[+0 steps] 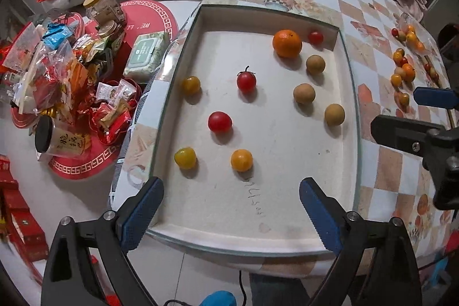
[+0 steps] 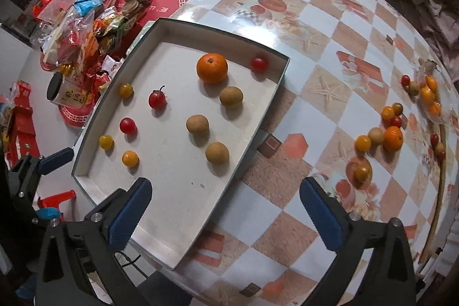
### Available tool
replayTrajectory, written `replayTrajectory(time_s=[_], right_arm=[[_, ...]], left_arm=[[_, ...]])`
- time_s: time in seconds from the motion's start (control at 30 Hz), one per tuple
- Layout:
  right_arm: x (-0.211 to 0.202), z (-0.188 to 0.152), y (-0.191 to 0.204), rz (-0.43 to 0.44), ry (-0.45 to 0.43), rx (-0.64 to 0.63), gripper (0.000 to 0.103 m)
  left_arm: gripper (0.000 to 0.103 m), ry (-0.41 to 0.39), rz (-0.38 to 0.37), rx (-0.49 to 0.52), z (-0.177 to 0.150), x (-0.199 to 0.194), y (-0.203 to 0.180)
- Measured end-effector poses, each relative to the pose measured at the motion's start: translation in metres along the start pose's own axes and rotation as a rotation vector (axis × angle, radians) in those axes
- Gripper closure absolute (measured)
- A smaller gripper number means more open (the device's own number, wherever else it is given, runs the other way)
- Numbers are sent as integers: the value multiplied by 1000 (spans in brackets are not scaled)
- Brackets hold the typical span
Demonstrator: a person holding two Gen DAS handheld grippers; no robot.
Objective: Organize fruits
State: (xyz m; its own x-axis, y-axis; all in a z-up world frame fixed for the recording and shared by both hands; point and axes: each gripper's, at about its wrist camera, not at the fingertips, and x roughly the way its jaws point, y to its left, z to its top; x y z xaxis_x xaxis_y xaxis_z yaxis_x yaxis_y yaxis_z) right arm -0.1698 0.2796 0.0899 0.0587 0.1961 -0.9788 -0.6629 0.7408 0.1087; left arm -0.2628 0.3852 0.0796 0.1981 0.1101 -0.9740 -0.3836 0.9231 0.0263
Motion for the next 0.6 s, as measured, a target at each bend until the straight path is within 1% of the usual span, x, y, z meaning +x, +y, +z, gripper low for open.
replayTrajectory(time_s=[0.13, 0.23, 0.27, 0.43, 0.6], right_arm=[[-10, -3, 5, -22, -7, -15, 0], [-18, -5, 6, -24, -2, -8, 0], [-20, -5, 7, -22, 0, -8, 0], [-32, -11, 12, -21, 22, -14, 0], [-39, -20, 17, -39, 46, -30, 0]], left_arm=[[7, -7, 14, -13, 1, -12, 7], [7, 9, 59, -22, 3, -19, 12], [7, 16, 61, -23, 4, -21, 14], [7, 30, 37, -24, 5, -35, 19], [7, 32, 28, 17, 7, -48, 14]])
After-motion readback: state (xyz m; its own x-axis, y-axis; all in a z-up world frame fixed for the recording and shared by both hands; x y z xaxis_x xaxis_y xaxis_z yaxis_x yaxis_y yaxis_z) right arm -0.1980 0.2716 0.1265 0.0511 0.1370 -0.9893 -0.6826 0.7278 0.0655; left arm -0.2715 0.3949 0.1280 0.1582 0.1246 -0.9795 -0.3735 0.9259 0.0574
